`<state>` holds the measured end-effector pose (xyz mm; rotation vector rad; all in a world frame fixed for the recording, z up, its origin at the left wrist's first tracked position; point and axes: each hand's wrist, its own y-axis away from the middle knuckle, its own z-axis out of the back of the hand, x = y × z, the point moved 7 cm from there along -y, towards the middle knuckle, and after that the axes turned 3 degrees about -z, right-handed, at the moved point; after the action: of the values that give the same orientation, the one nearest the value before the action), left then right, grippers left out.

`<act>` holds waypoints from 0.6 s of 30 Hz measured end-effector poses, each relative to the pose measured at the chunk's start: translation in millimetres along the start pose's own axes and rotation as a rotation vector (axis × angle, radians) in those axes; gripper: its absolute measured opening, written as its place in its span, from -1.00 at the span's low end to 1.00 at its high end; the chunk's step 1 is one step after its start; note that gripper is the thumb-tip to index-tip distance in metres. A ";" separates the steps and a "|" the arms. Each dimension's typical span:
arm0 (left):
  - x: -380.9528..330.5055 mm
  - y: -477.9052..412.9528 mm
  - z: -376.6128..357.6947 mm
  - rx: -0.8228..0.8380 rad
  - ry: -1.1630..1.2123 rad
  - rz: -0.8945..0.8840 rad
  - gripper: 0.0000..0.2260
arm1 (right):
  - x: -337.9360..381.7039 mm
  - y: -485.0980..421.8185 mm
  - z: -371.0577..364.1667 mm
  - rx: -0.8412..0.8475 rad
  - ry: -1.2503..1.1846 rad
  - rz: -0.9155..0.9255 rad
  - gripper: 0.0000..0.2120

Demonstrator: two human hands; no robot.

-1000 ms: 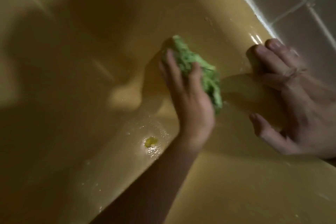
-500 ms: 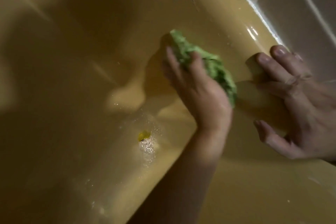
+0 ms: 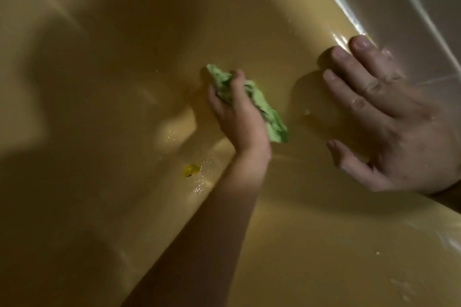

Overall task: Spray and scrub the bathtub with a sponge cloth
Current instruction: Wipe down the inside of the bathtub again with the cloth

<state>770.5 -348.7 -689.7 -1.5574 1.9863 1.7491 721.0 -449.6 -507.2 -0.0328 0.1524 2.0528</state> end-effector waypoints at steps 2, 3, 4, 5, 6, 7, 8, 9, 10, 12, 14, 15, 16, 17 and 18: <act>-28.2 59.6 -24.5 0.209 -0.127 -0.341 -0.35 | -7.5 -9.9 6.2 -0.082 0.038 0.008 -0.28; -28.6 84.0 -31.1 0.282 -0.161 -0.456 -0.37 | -9.8 -4.9 2.3 -0.053 -0.004 -0.003 -0.26; -25.6 87.0 -33.8 0.327 -0.182 -0.555 -0.40 | -6.7 0.6 1.9 -0.062 -0.020 -0.021 -0.24; -17.0 77.3 -31.8 0.329 -0.225 -0.607 -0.41 | -6.5 1.9 4.0 -0.063 -0.007 -0.020 -0.24; -5.2 56.8 -24.0 0.281 -0.269 -0.575 -0.42 | -7.8 -0.5 6.2 -0.069 -0.031 -0.012 -0.26; 5.6 33.9 -13.1 0.226 -0.286 -0.514 -0.42 | -9.3 -1.2 7.7 -0.070 -0.044 -0.012 -0.27; 14.1 12.7 0.7 0.150 -0.262 -0.416 -0.41 | -11.5 -2.6 8.4 -0.085 -0.052 -0.027 -0.28; 22.8 -4.2 12.4 0.085 -0.210 -0.295 -0.38 | -11.0 -4.0 8.2 -0.084 -0.060 -0.028 -0.28; 31.9 -17.4 20.6 0.035 -0.146 -0.167 -0.35 | -9.8 -3.3 8.3 -0.096 -0.056 -0.029 -0.28; 33.1 -29.8 20.5 -0.001 -0.043 -0.032 -0.32 | -12.0 0.7 6.1 -0.103 -0.062 -0.041 -0.30; 18.6 -6.4 3.0 0.003 0.005 -0.047 -0.32 | -13.2 2.5 6.7 -0.120 -0.071 -0.032 -0.31; 8.4 15.7 -6.2 0.025 -0.020 -0.139 -0.33 | -13.1 3.4 7.0 -0.124 -0.066 -0.028 -0.31; -3.4 44.3 -16.5 0.078 -0.084 -0.285 -0.36 | -13.6 3.9 7.6 -0.130 -0.071 -0.036 -0.30; -13.1 73.2 -26.6 0.148 -0.149 -0.452 -0.40 | -12.8 4.7 8.6 -0.131 -0.077 -0.038 -0.30; -17.4 95.7 -35.1 0.222 -0.200 -0.578 -0.43 | -12.2 7.3 8.4 -0.134 -0.088 -0.029 -0.29</act>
<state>731.0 -380.6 -599.6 -1.5928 1.3898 1.3410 720.6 -462.7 -497.1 -0.0275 -0.0403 2.0285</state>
